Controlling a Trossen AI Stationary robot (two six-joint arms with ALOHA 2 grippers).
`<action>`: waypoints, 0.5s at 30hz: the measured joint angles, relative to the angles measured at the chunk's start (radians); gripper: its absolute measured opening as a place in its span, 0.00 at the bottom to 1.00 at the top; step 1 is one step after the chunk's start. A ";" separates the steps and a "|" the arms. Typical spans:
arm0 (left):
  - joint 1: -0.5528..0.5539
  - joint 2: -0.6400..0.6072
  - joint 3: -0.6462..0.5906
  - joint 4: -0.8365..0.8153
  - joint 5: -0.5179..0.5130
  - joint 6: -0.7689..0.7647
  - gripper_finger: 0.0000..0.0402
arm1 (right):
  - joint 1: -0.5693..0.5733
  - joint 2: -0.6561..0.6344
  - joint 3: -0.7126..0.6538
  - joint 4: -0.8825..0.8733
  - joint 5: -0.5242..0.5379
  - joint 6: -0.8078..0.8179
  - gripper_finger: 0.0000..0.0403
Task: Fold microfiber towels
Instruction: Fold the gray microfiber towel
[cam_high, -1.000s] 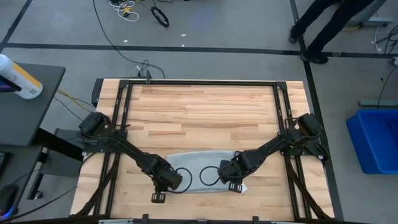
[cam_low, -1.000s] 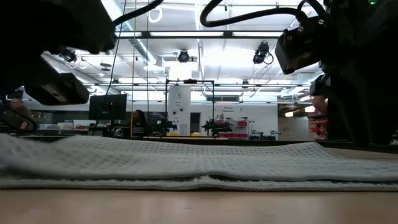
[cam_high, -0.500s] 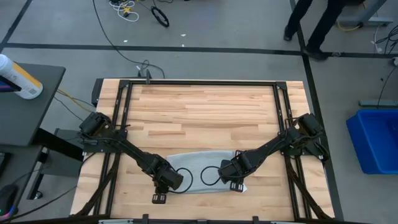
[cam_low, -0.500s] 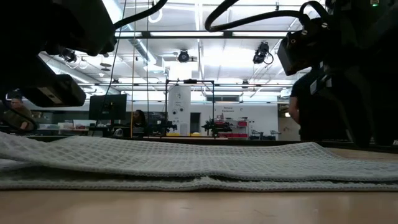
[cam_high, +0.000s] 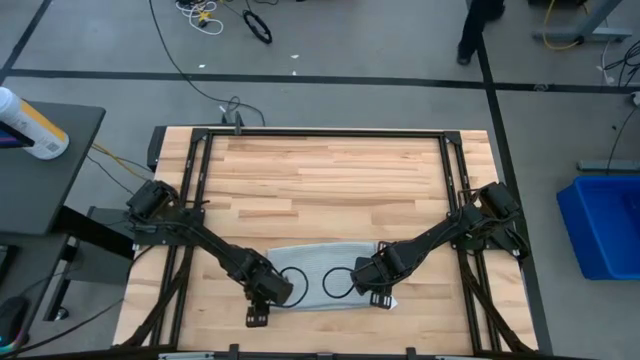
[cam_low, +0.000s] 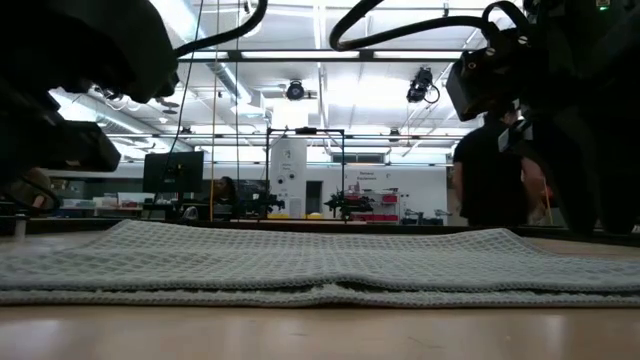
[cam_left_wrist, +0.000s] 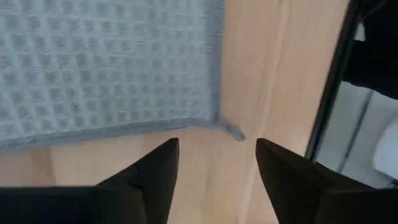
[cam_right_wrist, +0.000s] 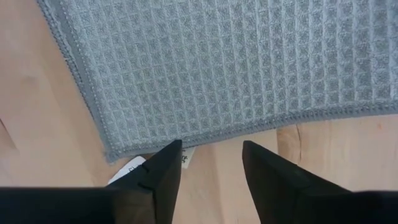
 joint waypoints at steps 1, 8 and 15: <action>0.000 -0.007 0.000 -0.009 -0.017 -0.001 0.56 | 0.000 0.000 0.000 0.000 0.000 -0.007 0.45; 0.058 -0.059 0.000 -0.059 -0.131 0.022 0.53 | -0.030 0.000 0.000 -0.001 -0.031 -0.067 0.45; 0.220 -0.060 0.000 -0.104 -0.161 0.140 0.55 | -0.149 0.000 0.000 0.000 -0.075 -0.226 0.50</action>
